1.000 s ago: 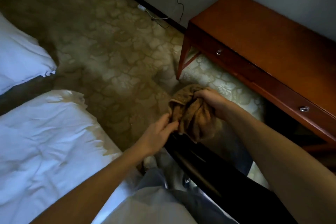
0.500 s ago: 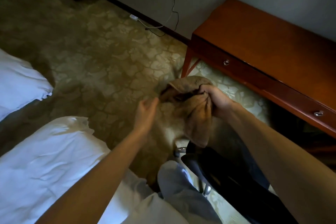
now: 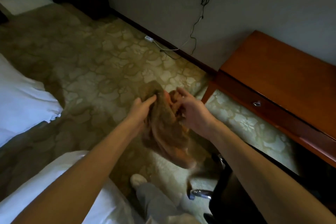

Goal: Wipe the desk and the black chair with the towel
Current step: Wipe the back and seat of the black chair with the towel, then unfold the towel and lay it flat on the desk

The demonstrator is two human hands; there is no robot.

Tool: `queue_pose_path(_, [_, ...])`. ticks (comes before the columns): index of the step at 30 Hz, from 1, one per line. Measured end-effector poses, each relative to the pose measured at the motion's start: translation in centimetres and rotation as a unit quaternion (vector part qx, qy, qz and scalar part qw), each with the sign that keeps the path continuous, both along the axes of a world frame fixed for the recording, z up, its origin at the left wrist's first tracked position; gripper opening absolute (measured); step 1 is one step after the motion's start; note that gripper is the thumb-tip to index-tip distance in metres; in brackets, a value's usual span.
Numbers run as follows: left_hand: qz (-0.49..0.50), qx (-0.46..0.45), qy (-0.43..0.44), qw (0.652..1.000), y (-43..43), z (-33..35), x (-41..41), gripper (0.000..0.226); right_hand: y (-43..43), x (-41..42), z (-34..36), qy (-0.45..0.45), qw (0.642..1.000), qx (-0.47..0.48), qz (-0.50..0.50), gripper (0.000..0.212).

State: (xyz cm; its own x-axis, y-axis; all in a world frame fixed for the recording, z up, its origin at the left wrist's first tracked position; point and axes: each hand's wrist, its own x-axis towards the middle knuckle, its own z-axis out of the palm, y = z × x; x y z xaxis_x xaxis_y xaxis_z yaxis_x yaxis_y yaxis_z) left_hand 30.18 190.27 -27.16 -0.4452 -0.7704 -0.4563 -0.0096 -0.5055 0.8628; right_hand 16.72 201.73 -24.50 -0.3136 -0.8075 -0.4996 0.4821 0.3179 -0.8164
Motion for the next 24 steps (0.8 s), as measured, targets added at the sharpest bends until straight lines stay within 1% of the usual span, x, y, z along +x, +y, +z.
queue_pose_path(2, [0.032, 0.024, 0.009, 0.999, -5.0, 0.2, 0.5, 0.015, -4.7, -1.5, -1.9, 0.003, 0.995, 0.057, -0.083, 0.065])
queue_pose_path(3, [0.029, 0.032, 0.007, 0.999, -8.0, 0.1, 0.8, 0.013, -7.7, -1.8, -2.9, 0.017, 0.991, 0.092, -0.096, 0.061])
queue_pose_path(4, [0.025, 0.046, 0.01, 0.999, -10.7, 0.6, 1.2, 0.01, -10.7, -1.7, -3.9, 0.027, 0.988, 0.126, -0.09, 0.058])
queue_pose_path(5, [0.028, 0.06, 0.015, 0.998, -12.3, 1.2, 1.6, 0.014, -12.6, -1.1, -4.4, 0.043, 0.984, 0.155, -0.072, 0.055])
queue_pose_path(7, [0.039, 0.088, 0.025, 0.995, -16.7, 2.3, 2.2, 0.034, -17.5, 0.7, -4.8, 0.066, 0.981, 0.179, -0.035, 0.047])
queue_pose_path(8, [0.036, 0.109, 0.037, 0.993, -18.1, 2.9, 2.6, 0.038, -19.2, 1.9, -4.6, 0.067, 0.98, 0.186, -0.019, 0.045])
queue_pose_path(10, [0.05, 0.142, 0.042, 0.988, -20.9, 4.8, 3.7, 0.037, -22.8, 4.3, -4.0, 0.001, 0.988, 0.155, 0.009, 0.043])
queue_pose_path(12, [0.051, 0.152, 0.033, 0.987, -23.0, 6.4, 4.0, 0.041, -25.4, 5.8, -3.2, -0.076, 0.992, 0.094, 0.02, 0.057])
queue_pose_path(13, [0.05, 0.133, 0.023, 0.99, -24.3, 7.4, 4.2, 0.039, -26.9, 6.2, -2.4, -0.101, 0.992, 0.07, 0.026, 0.063])
queue_pose_path(14, [0.055, 0.098, 0.001, 0.994, -25.6, 8.3, 4.4, 0.038, -28.1, 6.3, -1.7, -0.108, 0.992, 0.052, 0.037, 0.064])
queue_pose_path(16, [0.041, -0.014, -0.08, 0.996, -28.6, 9.4, 4.7, 0.04, -30.5, 5.9, -0.3, -0.095, 0.991, 0.035, 0.084, 0.06])
queue_pose_path(17, [0.014, -0.082, -0.131, 0.988, -30.1, 10.1, 4.7, 0.04, -31.5, 5.6, 0.5, -0.077, 0.99, 0.031, 0.113, 0.055])
queue_pose_path(18, [-0.018, -0.144, -0.181, 0.973, -31.0, 10.3, 5.0, 0.04, -31.9, 5.4, 0.9, -0.06, 0.986, 0.026, 0.151, 0.047])
queue_pose_path(19, [-0.054, -0.2, -0.23, 0.951, -33.0, 10.4, 4.9, 0.042, -33.4, 4.7, 1.3, -0.04, 0.982, 0.022, 0.183, 0.036])
queue_pose_path(20, [-0.09, -0.233, -0.275, 0.928, -34.9, 10.3, 4.6, 0.045, -34.6, 4.0, 1.4, -0.017, 0.979, 0.024, 0.2, 0.022])
queue_pose_path(21, [-0.111, -0.256, -0.304, 0.911, -36.5, 10.1, 4.4, 0.047, -35.4, 3.5, 1.6, 0.012, 0.981, 0.028, 0.192, 0.025])
queue_pose_path(22, [-0.127, -0.27, -0.327, 0.896, -38.4, 9.8, 3.8, 0.048, -36.3, 2.7, 1.3, 0.035, 0.985, 0.026, 0.164, 0.046])
queue_pose_path(23, [-0.141, -0.289, -0.347, 0.881, -40.2, 9.4, 3.1, 0.048, -37.3, 1.7, 0.8, 0.039, 0.992, 0.018, 0.122, 0.063])
queue_pose_path(24, [-0.152, -0.301, -0.368, 0.866, -41.9, 9.2, 2.2, 0.05, -38.3, 0.6, 0.5, 0.033, 0.996, 0.009, 0.077, 0.073])
